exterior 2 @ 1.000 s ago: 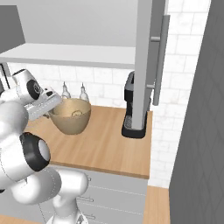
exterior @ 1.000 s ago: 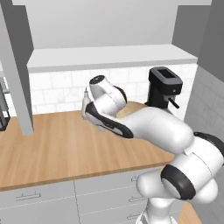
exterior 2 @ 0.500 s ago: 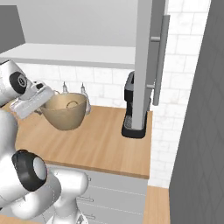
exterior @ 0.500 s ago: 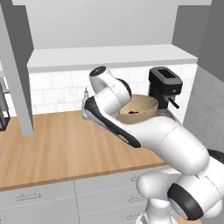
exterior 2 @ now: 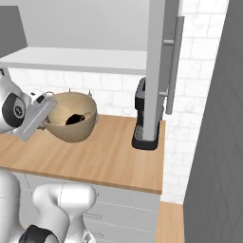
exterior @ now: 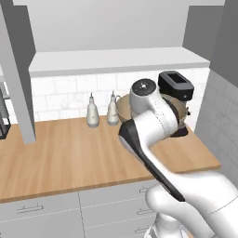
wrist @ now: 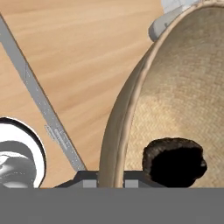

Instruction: Open the cabinet, pick up the bread from the cabinet and place it in the basket. Then move the basket to the dining counter.

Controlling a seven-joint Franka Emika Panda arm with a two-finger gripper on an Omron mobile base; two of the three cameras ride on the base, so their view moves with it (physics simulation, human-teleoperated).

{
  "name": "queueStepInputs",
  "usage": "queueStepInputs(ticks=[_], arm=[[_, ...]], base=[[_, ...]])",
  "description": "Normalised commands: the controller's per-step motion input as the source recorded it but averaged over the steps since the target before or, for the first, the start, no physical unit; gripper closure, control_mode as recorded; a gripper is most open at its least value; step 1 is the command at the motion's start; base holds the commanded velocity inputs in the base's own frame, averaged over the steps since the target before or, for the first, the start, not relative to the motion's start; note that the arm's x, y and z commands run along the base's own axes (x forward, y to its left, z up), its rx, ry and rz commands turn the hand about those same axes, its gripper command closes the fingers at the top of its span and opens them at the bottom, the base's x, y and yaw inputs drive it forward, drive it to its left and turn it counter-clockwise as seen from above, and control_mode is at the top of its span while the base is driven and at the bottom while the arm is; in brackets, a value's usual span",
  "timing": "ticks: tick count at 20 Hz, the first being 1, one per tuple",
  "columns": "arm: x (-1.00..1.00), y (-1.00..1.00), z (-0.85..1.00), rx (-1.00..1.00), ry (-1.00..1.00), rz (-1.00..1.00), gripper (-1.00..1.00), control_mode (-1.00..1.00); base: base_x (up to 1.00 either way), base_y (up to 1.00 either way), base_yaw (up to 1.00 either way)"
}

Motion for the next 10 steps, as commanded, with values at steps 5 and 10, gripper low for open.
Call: queueStepInputs(ticks=[5,10], arm=[[-0.29,-0.4,0.29,0.15,0.04,0.12,1.0,-1.0],[-0.1,-0.09,0.02,0.1,0.02,0.03,1.0,-1.0]], base=[[0.0,0.0,0.0],[0.0,0.0,0.0]])
